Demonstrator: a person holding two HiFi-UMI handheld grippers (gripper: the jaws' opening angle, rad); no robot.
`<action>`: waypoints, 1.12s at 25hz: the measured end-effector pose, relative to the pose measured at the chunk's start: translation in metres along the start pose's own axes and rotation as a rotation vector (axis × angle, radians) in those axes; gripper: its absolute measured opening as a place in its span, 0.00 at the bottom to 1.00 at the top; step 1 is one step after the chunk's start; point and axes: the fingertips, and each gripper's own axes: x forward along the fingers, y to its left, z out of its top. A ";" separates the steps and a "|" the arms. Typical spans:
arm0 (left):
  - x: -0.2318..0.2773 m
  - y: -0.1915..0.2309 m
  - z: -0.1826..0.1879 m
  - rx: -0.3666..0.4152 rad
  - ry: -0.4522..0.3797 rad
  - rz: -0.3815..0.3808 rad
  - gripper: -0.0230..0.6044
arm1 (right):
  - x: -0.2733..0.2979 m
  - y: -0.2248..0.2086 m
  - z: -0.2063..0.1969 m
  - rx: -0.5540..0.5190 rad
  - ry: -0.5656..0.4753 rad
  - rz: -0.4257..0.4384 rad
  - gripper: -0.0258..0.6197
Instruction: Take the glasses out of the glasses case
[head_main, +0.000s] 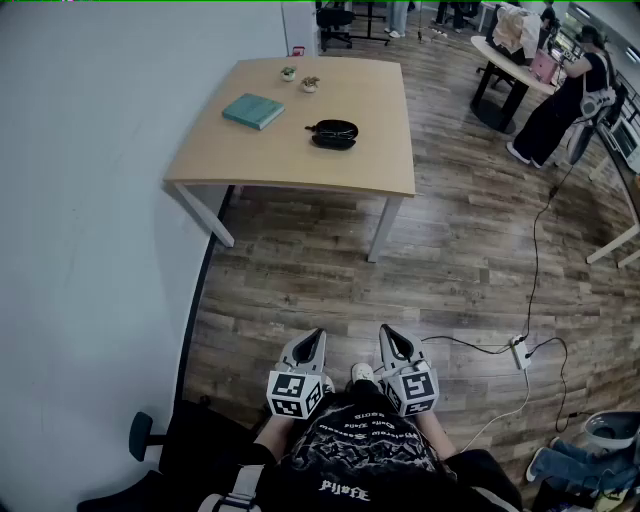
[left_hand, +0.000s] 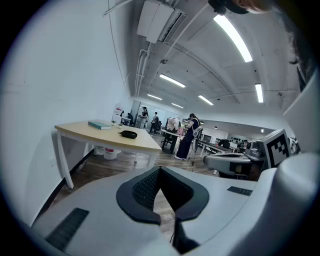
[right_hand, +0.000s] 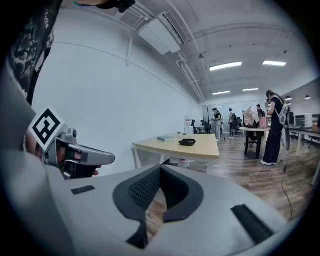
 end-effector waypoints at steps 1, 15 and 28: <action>0.003 -0.002 0.002 -0.002 -0.006 -0.002 0.04 | 0.000 -0.005 0.001 0.002 -0.005 -0.006 0.04; 0.006 -0.013 0.002 0.006 -0.031 -0.002 0.04 | -0.004 -0.009 0.005 0.006 -0.053 0.009 0.05; 0.007 -0.009 0.004 -0.080 -0.034 -0.010 0.42 | -0.007 -0.029 0.009 0.070 -0.092 -0.049 0.34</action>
